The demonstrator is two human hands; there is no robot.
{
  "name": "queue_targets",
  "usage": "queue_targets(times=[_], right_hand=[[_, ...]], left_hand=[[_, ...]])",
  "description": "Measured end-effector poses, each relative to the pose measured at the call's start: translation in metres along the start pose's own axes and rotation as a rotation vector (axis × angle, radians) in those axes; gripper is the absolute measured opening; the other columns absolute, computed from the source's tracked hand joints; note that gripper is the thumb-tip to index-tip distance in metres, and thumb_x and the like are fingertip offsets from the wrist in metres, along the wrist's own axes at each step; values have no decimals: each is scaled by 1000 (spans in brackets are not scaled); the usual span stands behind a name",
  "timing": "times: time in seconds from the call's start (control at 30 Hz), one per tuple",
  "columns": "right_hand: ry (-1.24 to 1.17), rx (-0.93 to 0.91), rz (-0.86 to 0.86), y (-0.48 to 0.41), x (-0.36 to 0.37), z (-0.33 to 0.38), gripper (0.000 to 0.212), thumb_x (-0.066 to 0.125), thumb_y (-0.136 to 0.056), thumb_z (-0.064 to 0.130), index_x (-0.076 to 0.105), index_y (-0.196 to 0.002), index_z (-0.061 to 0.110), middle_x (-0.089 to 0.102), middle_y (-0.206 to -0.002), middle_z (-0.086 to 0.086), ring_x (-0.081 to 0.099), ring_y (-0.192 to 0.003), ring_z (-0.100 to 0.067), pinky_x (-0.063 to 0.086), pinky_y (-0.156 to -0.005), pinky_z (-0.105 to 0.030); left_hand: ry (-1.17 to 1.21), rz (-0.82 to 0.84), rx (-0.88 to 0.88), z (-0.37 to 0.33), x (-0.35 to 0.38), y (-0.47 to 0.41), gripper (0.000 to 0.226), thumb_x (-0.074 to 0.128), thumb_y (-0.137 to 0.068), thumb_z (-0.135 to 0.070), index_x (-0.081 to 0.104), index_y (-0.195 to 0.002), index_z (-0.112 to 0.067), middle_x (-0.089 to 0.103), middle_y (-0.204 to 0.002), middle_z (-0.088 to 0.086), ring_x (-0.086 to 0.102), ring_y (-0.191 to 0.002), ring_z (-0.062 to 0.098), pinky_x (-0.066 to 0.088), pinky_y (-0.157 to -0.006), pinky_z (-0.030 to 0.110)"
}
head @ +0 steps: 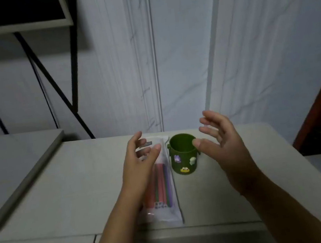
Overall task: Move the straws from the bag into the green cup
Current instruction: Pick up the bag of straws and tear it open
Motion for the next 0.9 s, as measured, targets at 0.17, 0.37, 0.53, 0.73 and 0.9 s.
queue_targets(times=[0.17,0.37,0.53,0.73,0.9], right_hand=[[40,109,128,22,40,-41,51,70,-78,5,50,-118,28,55,-115,12,54,-112,-12,49,-92,-26],[228,281,310,30,61,-96,37,64,-81,0,54,-116,6,54,-97,10,54,-104,-16,49,-82,-23],[257,320,326,32,71,-106,39,63,-77,-9,53,-112,4,55,-105,-3,56,-101,-17,52,-88,-31],[170,271,331,28,75,-102,39,61,-80,-7,52,-117,3,57,-111,-7,60,-98,-15,56,-77,-23],[167,132,320,24,79,-90,47,56,-78,-15,53,-117,10,50,-127,-6,54,-115,-13,54,-87,-22]], left_hand=[[-82,-39,-140,25,-14,10,57,64,-89,-30,40,-140,-28,49,-130,-2,54,-100,8,46,-81,23],[-188,45,-446,61,-22,9,69,63,-87,-36,29,-146,-25,41,-143,9,59,-107,29,55,-79,41],[-141,15,-516,66,-23,7,70,66,-86,-32,30,-145,-18,48,-137,14,63,-98,30,54,-65,34],[29,40,-577,59,-27,11,42,69,-85,-23,56,-119,-1,68,-105,20,70,-86,33,59,-73,40],[170,34,-485,32,-35,13,23,66,-88,-22,62,-104,-5,72,-89,14,72,-61,18,53,-47,21]])
Point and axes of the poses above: each hand's wrist, its own y-axis away from the middle knuckle, its own x-axis out of the palm, z = x × y, the point moved 4 cm from there along -y, towards the middle knuckle
